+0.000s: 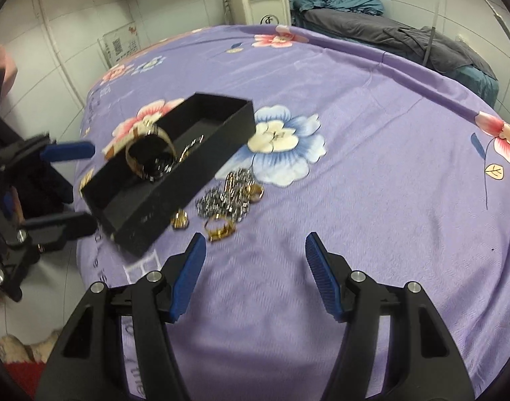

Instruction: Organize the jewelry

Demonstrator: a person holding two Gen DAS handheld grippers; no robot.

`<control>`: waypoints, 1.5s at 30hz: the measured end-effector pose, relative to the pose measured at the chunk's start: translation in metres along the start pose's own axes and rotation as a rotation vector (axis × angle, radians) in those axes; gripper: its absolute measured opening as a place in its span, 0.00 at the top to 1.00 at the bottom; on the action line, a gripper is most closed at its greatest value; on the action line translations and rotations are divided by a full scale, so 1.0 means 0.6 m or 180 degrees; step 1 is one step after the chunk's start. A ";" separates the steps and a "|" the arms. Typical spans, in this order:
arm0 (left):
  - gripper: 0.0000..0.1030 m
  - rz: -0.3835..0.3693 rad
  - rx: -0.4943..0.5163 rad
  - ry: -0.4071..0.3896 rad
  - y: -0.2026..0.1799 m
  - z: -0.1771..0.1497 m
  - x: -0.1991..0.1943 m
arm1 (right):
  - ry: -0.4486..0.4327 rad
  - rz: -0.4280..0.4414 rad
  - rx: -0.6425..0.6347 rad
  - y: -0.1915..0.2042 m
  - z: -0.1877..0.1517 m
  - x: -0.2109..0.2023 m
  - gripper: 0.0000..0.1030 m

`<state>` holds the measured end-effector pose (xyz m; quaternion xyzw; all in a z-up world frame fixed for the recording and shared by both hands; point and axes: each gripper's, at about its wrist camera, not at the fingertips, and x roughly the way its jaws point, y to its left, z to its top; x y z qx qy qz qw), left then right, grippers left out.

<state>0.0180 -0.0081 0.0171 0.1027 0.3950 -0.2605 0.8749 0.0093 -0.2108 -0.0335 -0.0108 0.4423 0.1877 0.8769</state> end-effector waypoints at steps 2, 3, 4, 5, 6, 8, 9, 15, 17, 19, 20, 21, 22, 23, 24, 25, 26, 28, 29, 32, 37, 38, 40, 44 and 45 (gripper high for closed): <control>0.10 0.0001 0.0031 0.0010 -0.004 0.000 0.002 | 0.0058 0.0020 -0.0087 0.006 -0.012 0.007 0.39; 0.10 -0.0002 0.0036 0.0016 -0.005 0.000 0.003 | 0.0091 0.0034 -0.0110 0.009 -0.017 0.012 0.39; 0.10 0.0000 0.0037 0.0024 -0.005 -0.001 0.004 | 0.0122 0.0048 -0.0128 0.011 -0.021 0.017 0.39; 0.10 0.0002 0.0036 0.0033 -0.005 -0.002 0.005 | 0.0128 0.0048 -0.0153 0.013 -0.024 0.018 0.39; 0.10 0.0005 0.0036 0.0041 -0.005 -0.002 0.006 | 0.0122 0.0037 -0.0190 0.016 -0.025 0.019 0.39; 0.12 -0.0008 0.0052 0.0048 -0.005 -0.003 0.007 | 0.0123 0.0048 -0.0227 0.019 -0.023 0.021 0.40; 0.12 -0.0019 0.0065 0.0046 -0.006 -0.004 0.006 | 0.0119 0.0051 -0.0236 0.020 -0.020 0.023 0.40; 0.20 -0.0077 0.0242 0.0032 -0.026 -0.002 0.008 | 0.0171 0.0007 -0.0392 0.036 0.004 0.050 0.47; 0.25 -0.0077 0.0331 0.0034 -0.034 -0.001 0.010 | 0.0180 -0.0040 -0.0483 0.043 0.011 0.056 0.55; 0.29 -0.0094 0.0431 0.0026 -0.040 0.001 0.013 | 0.0181 -0.0054 -0.0527 0.047 0.015 0.061 0.61; 0.32 -0.0107 0.0493 0.0019 -0.043 0.003 0.014 | 0.0180 -0.0052 -0.0525 0.046 0.017 0.063 0.65; 0.34 -0.0121 0.0553 0.0014 -0.047 0.006 0.015 | 0.0176 -0.0046 -0.0514 0.044 0.018 0.064 0.69; 0.35 -0.0142 0.0633 0.0010 -0.051 0.009 0.018 | 0.0175 -0.0026 -0.0498 0.042 0.019 0.065 0.75; 0.36 -0.0169 0.0753 0.0012 -0.056 0.012 0.023 | 0.0175 -0.0008 -0.0485 0.039 0.019 0.064 0.76; 0.39 -0.0190 0.0889 0.0032 -0.062 0.015 0.029 | 0.0177 0.0017 -0.0472 0.038 0.019 0.063 0.76; 0.41 -0.0204 0.1044 0.0063 -0.069 0.017 0.036 | 0.0179 0.0038 -0.0469 0.035 0.017 0.061 0.76; 0.45 -0.0217 0.1171 0.0093 -0.075 0.018 0.042 | 0.0176 0.0044 -0.0472 0.034 0.015 0.058 0.76; 0.48 -0.0304 0.1443 0.0212 -0.085 0.022 0.057 | 0.0161 0.0054 -0.0437 0.027 0.011 0.051 0.76; 0.52 -0.0338 0.1605 0.0297 -0.090 0.023 0.066 | 0.0153 0.0058 -0.0395 0.022 0.008 0.046 0.76; 0.59 -0.0315 0.2090 0.0579 -0.106 0.024 0.100 | 0.0149 0.0061 -0.0237 0.002 0.001 0.036 0.76; 0.70 -0.0266 0.2800 0.1046 -0.134 0.019 0.141 | 0.0125 0.0070 -0.0061 -0.019 -0.011 0.020 0.76; 0.71 -0.0250 0.2924 0.1115 -0.139 0.015 0.146 | 0.0124 0.0068 -0.0051 -0.019 -0.013 0.018 0.76; 0.71 -0.0218 0.3190 0.1241 -0.150 0.006 0.155 | 0.0127 0.0066 -0.0038 -0.019 -0.016 0.017 0.76; 0.73 -0.0239 0.3452 0.1439 -0.161 0.008 0.160 | 0.0120 0.0070 -0.0002 -0.020 -0.018 0.017 0.76; 0.74 -0.0250 0.3491 0.1476 -0.163 0.008 0.162 | 0.0119 0.0075 0.0009 -0.021 -0.018 0.017 0.76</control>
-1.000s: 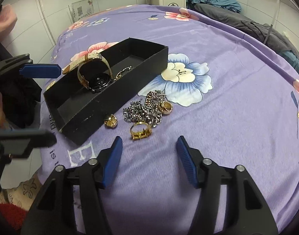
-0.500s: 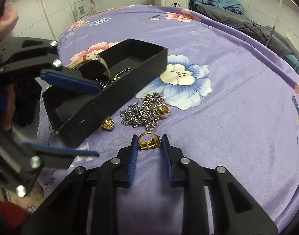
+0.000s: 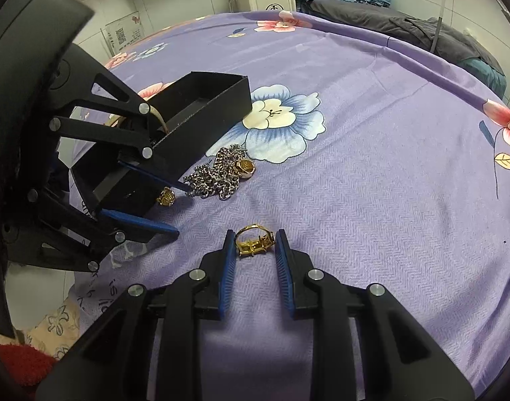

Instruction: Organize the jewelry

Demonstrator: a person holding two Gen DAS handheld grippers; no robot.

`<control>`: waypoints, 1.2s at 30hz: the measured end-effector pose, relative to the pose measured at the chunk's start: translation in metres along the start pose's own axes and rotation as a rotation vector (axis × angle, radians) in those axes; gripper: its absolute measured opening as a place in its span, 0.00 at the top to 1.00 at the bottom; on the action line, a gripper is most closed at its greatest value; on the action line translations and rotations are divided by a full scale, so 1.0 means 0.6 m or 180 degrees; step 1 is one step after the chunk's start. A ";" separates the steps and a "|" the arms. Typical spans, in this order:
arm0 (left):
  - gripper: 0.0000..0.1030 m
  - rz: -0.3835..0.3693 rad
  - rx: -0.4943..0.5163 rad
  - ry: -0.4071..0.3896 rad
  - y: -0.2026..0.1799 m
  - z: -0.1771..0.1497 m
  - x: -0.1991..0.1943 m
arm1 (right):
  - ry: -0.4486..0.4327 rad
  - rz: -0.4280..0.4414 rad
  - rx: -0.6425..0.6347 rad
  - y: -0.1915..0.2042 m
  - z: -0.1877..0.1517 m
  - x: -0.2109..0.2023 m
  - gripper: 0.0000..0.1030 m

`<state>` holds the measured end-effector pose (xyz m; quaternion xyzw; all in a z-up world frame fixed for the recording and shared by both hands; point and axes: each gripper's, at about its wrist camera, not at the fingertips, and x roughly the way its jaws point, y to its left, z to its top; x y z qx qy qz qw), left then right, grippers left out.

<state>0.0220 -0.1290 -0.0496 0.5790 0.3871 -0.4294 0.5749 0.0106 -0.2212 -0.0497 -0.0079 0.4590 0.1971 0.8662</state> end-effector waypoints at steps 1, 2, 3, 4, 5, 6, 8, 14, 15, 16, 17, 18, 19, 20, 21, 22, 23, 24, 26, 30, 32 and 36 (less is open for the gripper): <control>0.75 -0.0036 0.0029 0.0019 0.001 0.001 0.002 | 0.0000 0.0003 0.0007 -0.001 0.000 0.000 0.76; 0.81 -0.0117 0.0031 0.0024 0.002 0.000 0.004 | -0.0002 0.0003 0.0015 -0.002 -0.001 0.000 0.76; 0.89 -0.0228 0.0003 0.0024 0.004 0.000 0.006 | -0.0004 0.0003 0.0021 -0.002 -0.001 0.000 0.76; 0.92 -0.0306 -0.0030 0.0020 0.006 0.000 0.007 | -0.0005 0.0003 0.0025 -0.002 -0.001 0.000 0.76; 0.94 -0.0328 -0.0048 0.0011 0.012 0.000 0.006 | -0.0009 0.0008 0.0037 -0.003 -0.002 -0.001 0.76; 0.96 -0.0331 -0.0053 -0.0007 0.012 -0.002 0.006 | -0.0009 0.0012 0.0042 -0.004 -0.003 -0.001 0.76; 0.98 -0.0353 -0.0151 -0.0065 0.017 -0.008 0.004 | -0.0008 0.0017 0.0046 -0.004 -0.003 -0.002 0.76; 1.00 -0.0401 -0.0722 -0.0358 0.045 -0.043 -0.012 | -0.0003 0.0025 0.0016 0.002 -0.001 -0.004 0.76; 1.00 -0.0427 -0.0803 -0.0426 0.050 -0.051 -0.019 | -0.0001 0.0029 0.0002 0.005 0.000 -0.004 0.76; 1.00 -0.0448 -0.0887 -0.0526 0.053 -0.059 -0.029 | 0.0000 0.0034 -0.0010 0.007 0.000 -0.005 0.76; 1.00 -0.0464 -0.0952 -0.0605 0.054 -0.065 -0.039 | -0.0002 0.0047 -0.0025 0.010 0.001 -0.007 0.76; 1.00 -0.0475 -0.1009 -0.0670 0.056 -0.072 -0.046 | -0.0006 0.0050 -0.0036 0.013 0.002 -0.008 0.76; 1.00 -0.0473 -0.1070 -0.0734 0.056 -0.077 -0.054 | -0.0011 0.0057 -0.0049 0.016 0.004 -0.009 0.76; 1.00 -0.0470 -0.1132 -0.0789 0.059 -0.086 -0.061 | -0.0021 0.0068 -0.0065 0.019 0.006 -0.011 0.76; 1.00 -0.0477 -0.1211 -0.0853 0.063 -0.095 -0.070 | -0.0033 0.0080 -0.0079 0.023 0.008 -0.013 0.76; 1.00 -0.0483 -0.1304 -0.0920 0.067 -0.106 -0.078 | -0.0049 0.0094 -0.0096 0.027 0.011 -0.015 0.76; 1.00 -0.0479 -0.1393 -0.0973 0.064 -0.108 -0.086 | -0.0062 0.0103 -0.0109 0.031 0.014 -0.017 0.76; 1.00 -0.0480 -0.1501 -0.1024 0.061 -0.112 -0.092 | -0.0084 0.0118 -0.0124 0.035 0.018 -0.019 0.76; 1.00 -0.0463 -0.1752 -0.1125 0.071 -0.139 -0.103 | -0.0142 0.0175 -0.0145 0.046 0.027 -0.027 0.76; 1.00 -0.0411 -0.2200 -0.1226 0.091 -0.179 -0.111 | -0.0265 0.0258 -0.0223 0.070 0.052 -0.041 0.76; 1.00 -0.0379 -0.2388 -0.1290 0.099 -0.202 -0.116 | -0.0306 0.0329 -0.0250 0.082 0.067 -0.045 0.76; 1.00 -0.0312 -0.2646 -0.1307 0.102 -0.217 -0.123 | -0.0338 0.0444 -0.0396 0.115 0.091 -0.041 0.76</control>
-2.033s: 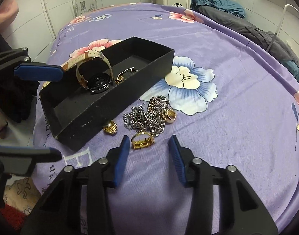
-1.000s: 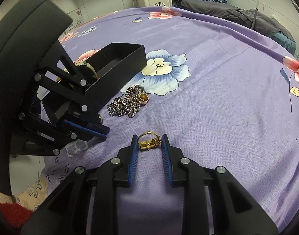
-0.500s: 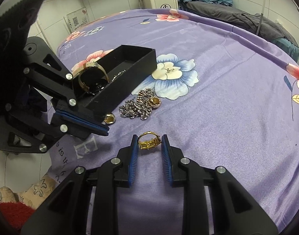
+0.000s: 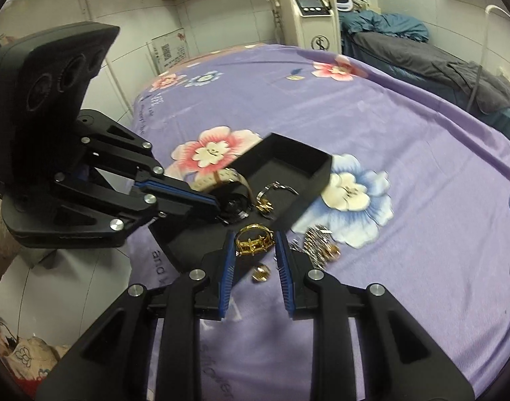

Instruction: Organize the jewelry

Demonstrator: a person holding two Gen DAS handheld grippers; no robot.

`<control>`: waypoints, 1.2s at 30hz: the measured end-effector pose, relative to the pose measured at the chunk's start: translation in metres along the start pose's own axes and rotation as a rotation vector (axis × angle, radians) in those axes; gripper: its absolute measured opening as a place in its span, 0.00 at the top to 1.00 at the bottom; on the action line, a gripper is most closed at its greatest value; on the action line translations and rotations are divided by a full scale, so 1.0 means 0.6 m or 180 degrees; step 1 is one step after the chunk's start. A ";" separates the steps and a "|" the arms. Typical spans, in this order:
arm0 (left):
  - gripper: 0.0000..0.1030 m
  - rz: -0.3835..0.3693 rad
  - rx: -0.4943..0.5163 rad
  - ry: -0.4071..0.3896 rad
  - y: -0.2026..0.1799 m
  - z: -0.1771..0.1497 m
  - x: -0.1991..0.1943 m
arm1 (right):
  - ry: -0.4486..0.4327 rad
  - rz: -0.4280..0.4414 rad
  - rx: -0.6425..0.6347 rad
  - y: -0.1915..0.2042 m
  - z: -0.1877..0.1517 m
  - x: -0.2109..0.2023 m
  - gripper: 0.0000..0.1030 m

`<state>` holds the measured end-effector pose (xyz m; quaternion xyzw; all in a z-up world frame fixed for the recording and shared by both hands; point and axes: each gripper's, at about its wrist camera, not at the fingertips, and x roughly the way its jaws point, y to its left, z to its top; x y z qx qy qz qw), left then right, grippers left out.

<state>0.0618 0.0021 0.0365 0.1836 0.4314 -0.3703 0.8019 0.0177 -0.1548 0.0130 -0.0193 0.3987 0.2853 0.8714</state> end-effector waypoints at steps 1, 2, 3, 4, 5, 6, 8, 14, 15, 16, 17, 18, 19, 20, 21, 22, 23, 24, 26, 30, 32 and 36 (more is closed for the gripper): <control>1.00 0.0030 -0.0043 0.0006 0.003 0.002 0.006 | 0.0011 0.0019 -0.0038 0.007 0.006 0.007 0.76; 1.00 0.0067 -0.0075 0.0026 0.007 0.005 0.012 | 0.0023 0.0034 -0.0062 0.011 0.008 0.011 0.76; 1.00 0.0090 -0.0108 0.0056 0.008 0.004 0.017 | 0.0041 0.0048 -0.0086 0.016 0.011 0.017 0.76; 1.00 0.0106 -0.0137 0.0079 0.011 0.000 0.019 | 0.0063 0.0057 -0.0112 0.020 0.012 0.024 0.76; 0.99 0.0141 -0.0161 0.0076 0.013 -0.005 0.019 | 0.0084 0.0039 -0.0146 0.024 0.013 0.032 0.75; 0.99 0.0152 -0.0184 0.0067 0.011 -0.013 0.015 | 0.0088 0.0020 -0.0159 0.024 0.012 0.038 0.75; 0.99 0.0153 -0.0257 0.0045 0.017 -0.018 0.015 | 0.0109 0.0015 -0.0116 0.022 0.010 0.046 0.71; 0.64 0.0319 -0.0380 0.0035 0.021 -0.030 0.020 | -0.0014 -0.0063 0.0057 -0.002 -0.001 0.035 0.54; 0.56 0.0337 -0.0416 0.0011 0.018 -0.032 0.016 | -0.0034 -0.0105 0.0087 -0.008 -0.002 0.030 0.54; 0.56 0.0327 -0.0453 -0.0031 0.015 -0.033 0.010 | -0.0054 -0.0164 0.0137 -0.016 -0.004 0.024 0.54; 0.56 0.0273 -0.0486 -0.0103 0.007 -0.035 -0.001 | -0.0066 -0.0214 0.0188 -0.025 -0.006 0.021 0.54; 0.56 0.0234 -0.0504 -0.0164 0.000 -0.037 -0.010 | -0.0079 -0.0254 0.0255 -0.036 -0.012 0.016 0.54; 0.56 0.0196 -0.0519 -0.0241 -0.012 -0.038 -0.022 | -0.0073 -0.0279 0.0326 -0.049 -0.018 0.012 0.54; 0.56 0.0146 -0.0528 -0.0293 -0.022 -0.041 -0.028 | -0.0056 -0.0305 0.0381 -0.059 -0.023 0.010 0.54; 0.56 0.0071 -0.0540 -0.0334 -0.034 -0.042 -0.032 | -0.0033 -0.0350 0.0458 -0.072 -0.032 0.008 0.54; 0.56 -0.0021 -0.0539 -0.0362 -0.049 -0.044 -0.031 | -0.0025 -0.0378 0.0522 -0.084 -0.038 0.006 0.54; 0.56 -0.0071 -0.0534 -0.0376 -0.061 -0.045 -0.028 | -0.0029 -0.0392 0.0576 -0.092 -0.042 0.004 0.54; 0.57 -0.0143 -0.0530 -0.0382 -0.076 -0.045 -0.020 | -0.0035 -0.0405 0.0635 -0.101 -0.048 0.001 0.54; 0.59 -0.0316 -0.0538 -0.0332 -0.098 -0.044 0.004 | -0.0032 -0.0423 0.0708 -0.112 -0.054 -0.003 0.54; 0.60 -0.0106 -0.0407 -0.0228 -0.134 -0.040 0.064 | 0.0013 -0.0444 0.0694 -0.115 -0.057 -0.001 0.54; 0.69 -0.0024 -0.0463 -0.0149 -0.131 -0.046 0.085 | 0.0077 -0.0480 0.0619 -0.112 -0.057 0.005 0.51; 0.70 0.0021 -0.0486 -0.0192 -0.111 -0.062 0.080 | 0.0226 -0.0510 0.0438 -0.105 -0.060 0.021 0.51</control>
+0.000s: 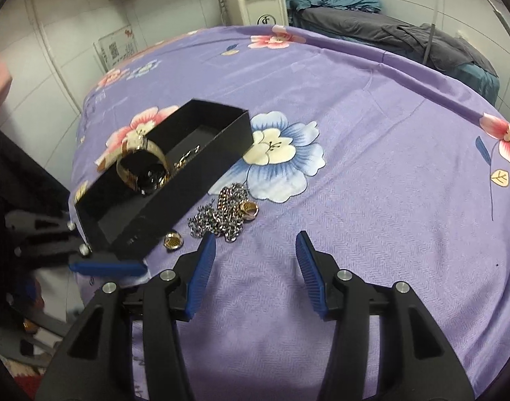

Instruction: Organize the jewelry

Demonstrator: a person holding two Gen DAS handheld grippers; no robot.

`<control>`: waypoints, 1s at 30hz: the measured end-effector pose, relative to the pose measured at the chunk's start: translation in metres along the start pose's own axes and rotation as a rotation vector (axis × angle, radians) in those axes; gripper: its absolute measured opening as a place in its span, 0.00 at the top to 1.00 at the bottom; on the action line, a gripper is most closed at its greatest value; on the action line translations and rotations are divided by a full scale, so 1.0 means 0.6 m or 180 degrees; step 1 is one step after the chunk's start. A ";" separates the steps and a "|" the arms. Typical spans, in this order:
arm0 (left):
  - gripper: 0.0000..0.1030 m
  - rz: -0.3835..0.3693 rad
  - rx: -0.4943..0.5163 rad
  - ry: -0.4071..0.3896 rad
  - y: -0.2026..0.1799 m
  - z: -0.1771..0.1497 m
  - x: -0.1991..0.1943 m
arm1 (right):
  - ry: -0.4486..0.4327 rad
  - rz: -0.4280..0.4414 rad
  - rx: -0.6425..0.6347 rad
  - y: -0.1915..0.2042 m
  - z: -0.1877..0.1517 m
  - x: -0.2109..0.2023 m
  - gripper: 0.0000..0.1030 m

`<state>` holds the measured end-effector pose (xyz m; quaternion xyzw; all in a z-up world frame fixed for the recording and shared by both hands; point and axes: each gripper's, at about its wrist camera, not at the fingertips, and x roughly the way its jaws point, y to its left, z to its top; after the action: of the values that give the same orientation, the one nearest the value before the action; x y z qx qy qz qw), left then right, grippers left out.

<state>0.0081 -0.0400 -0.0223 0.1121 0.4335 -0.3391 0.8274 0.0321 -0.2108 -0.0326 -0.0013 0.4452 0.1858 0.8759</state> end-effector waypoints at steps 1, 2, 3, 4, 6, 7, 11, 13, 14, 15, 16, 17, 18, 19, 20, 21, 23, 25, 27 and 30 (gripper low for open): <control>0.70 0.0063 0.0016 0.0022 0.011 -0.004 0.001 | 0.0024 0.0001 -0.0027 0.002 0.000 0.005 0.51; 0.71 0.0127 0.0004 0.0028 0.021 -0.006 0.002 | 0.0043 -0.0004 -0.0042 0.004 0.001 0.011 0.51; 0.71 0.0213 -0.0015 0.0046 0.033 -0.006 0.002 | 0.0061 -0.0001 -0.0046 0.004 0.002 0.016 0.51; 0.71 0.0279 -0.0030 0.0060 0.047 -0.006 0.003 | 0.0082 0.0001 -0.0047 0.005 0.003 0.021 0.51; 0.71 0.0330 -0.0098 0.0062 0.077 -0.002 0.001 | 0.0103 -0.0011 -0.0057 0.005 0.004 0.029 0.51; 0.71 0.0383 -0.0123 0.0058 0.092 0.001 0.001 | 0.0102 -0.0020 -0.0063 0.005 0.006 0.032 0.51; 0.71 0.0449 -0.0324 0.0061 0.133 0.016 0.003 | -0.0018 -0.0089 0.0040 -0.002 0.014 0.031 0.56; 0.71 0.0395 -0.0338 0.0011 0.127 0.017 -0.002 | -0.0005 -0.0092 0.0061 -0.006 0.017 0.034 0.58; 0.71 0.0345 -0.0265 -0.0012 0.112 0.017 -0.004 | 0.0022 -0.0119 0.0020 -0.006 0.018 0.038 0.59; 0.71 0.0302 -0.0218 -0.0036 0.103 0.015 -0.005 | 0.0054 -0.0156 -0.0037 -0.004 0.018 0.042 0.59; 0.70 0.0256 -0.0174 -0.0056 0.093 0.014 -0.005 | 0.0080 -0.0174 -0.0078 -0.003 0.018 0.045 0.59; 0.69 0.0250 -0.0124 -0.0047 0.081 0.014 0.000 | 0.0119 -0.0167 -0.0133 0.001 0.018 0.051 0.60; 0.68 0.0293 -0.0101 -0.0032 0.073 0.014 0.005 | 0.0147 -0.0150 -0.0186 0.004 0.018 0.055 0.60; 0.67 0.0371 -0.0098 -0.0004 0.068 0.014 0.015 | 0.0166 -0.0164 -0.0259 0.009 0.018 0.059 0.60; 0.67 0.0395 -0.0109 0.0025 0.066 0.014 0.024 | 0.0175 -0.0215 -0.0355 0.016 0.018 0.062 0.59; 0.67 0.0392 -0.0135 0.0047 0.066 0.015 0.033 | 0.0176 -0.0237 -0.0412 0.019 0.020 0.065 0.59; 0.67 0.0361 -0.0201 0.0037 0.069 0.018 0.045 | 0.0179 -0.0227 -0.0421 0.019 0.025 0.071 0.60; 0.67 0.0366 -0.0232 0.0042 0.071 0.021 0.059 | 0.0179 -0.0217 -0.0405 0.017 0.030 0.078 0.65; 0.63 0.0356 -0.0277 -0.0001 0.073 0.025 0.064 | 0.0150 -0.0180 -0.0405 0.020 0.036 0.084 0.73; 0.56 0.0343 -0.0319 -0.0046 0.072 0.031 0.071 | 0.0132 -0.0212 -0.0525 0.037 0.039 0.090 0.77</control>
<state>0.0650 -0.0365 -0.0495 0.0913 0.4372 -0.2727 0.8521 0.0718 -0.1688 -0.0568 -0.0921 0.4461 0.1925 0.8691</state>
